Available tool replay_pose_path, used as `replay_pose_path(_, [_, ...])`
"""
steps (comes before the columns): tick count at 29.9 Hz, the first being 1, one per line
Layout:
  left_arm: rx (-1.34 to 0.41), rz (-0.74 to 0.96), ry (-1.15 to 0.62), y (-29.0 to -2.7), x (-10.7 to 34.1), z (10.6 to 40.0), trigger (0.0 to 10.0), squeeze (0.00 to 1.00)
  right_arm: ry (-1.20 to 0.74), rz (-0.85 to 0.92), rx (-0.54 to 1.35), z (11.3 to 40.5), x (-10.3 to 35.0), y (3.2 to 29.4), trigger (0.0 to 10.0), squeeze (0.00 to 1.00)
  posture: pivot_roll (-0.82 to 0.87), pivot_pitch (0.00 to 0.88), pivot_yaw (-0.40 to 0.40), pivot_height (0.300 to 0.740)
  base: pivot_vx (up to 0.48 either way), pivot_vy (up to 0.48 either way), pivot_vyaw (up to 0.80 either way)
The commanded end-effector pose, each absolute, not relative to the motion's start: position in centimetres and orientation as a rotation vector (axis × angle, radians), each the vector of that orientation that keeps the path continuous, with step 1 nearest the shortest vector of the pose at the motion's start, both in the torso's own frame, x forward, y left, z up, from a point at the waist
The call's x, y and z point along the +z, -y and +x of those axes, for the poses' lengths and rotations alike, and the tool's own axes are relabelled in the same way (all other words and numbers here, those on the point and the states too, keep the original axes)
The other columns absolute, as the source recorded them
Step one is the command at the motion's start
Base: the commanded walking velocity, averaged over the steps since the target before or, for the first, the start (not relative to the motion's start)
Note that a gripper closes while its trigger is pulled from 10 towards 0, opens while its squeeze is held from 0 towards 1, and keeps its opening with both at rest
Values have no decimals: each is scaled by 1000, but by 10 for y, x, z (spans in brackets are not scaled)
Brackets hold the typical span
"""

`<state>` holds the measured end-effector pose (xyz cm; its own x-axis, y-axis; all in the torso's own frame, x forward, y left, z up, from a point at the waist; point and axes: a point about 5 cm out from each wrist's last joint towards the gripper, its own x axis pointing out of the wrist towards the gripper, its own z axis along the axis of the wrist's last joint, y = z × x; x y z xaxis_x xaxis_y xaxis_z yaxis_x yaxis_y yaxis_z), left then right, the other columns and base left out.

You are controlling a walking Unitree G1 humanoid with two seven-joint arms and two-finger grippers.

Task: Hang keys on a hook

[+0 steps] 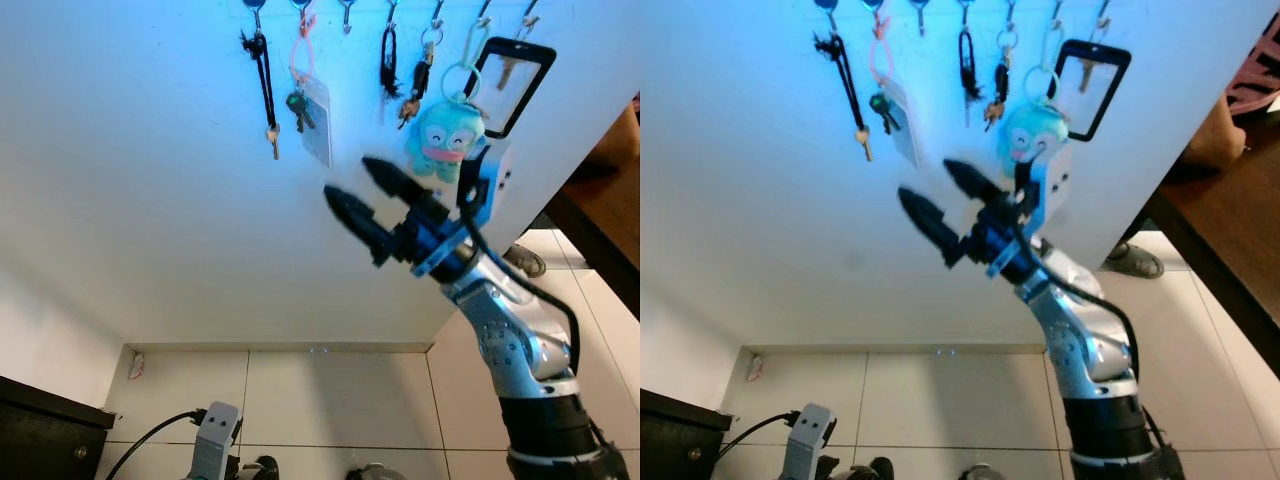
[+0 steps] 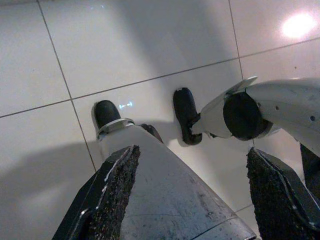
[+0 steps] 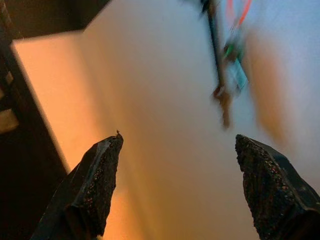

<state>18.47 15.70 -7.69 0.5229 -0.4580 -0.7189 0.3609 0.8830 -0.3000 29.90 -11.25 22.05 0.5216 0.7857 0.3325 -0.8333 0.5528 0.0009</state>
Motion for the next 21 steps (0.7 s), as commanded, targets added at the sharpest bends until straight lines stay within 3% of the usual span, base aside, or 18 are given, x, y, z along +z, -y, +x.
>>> replay_pose_path(1, [-483,-116,-952,-161,-84,172,10000,0,264,157,1026,293,209,109,10000,0,-80,101,119,740,0,0,0])
replay_pose_path(8, [-476,-115,-957,-162,-84,172,10000,0,100,141,1046,290,175,112,10000,0,-82,96,113,740,0,0,0])
replay_pose_path(11, [-449,-123,-971,-163,-85,170,10000,0,-282,146,1065,267,86,124,10000,0,-83,78,94,740,0,0,0])
replay_pose_path(13, [-449,-123,-971,-163,-85,170,10000,0,-282,146,1065,267,86,124,10000,0,-83,78,94,740,0,0,0])
replay_pose_path(15, [-431,-129,-978,-165,-86,168,10000,0,-427,157,1007,256,50,134,10000,0,-82,70,85,740,0,0,0])
replay_pose_path(17, [-431,-129,-978,-165,-86,168,10000,0,-427,157,1007,256,50,134,10000,0,-82,70,85,740,0,0,0])
replay_pose_path(21, [-409,-135,-989,-166,-88,165,10000,0,-626,171,813,241,0,155,10000,0,-82,56,73,740,0,0,0])
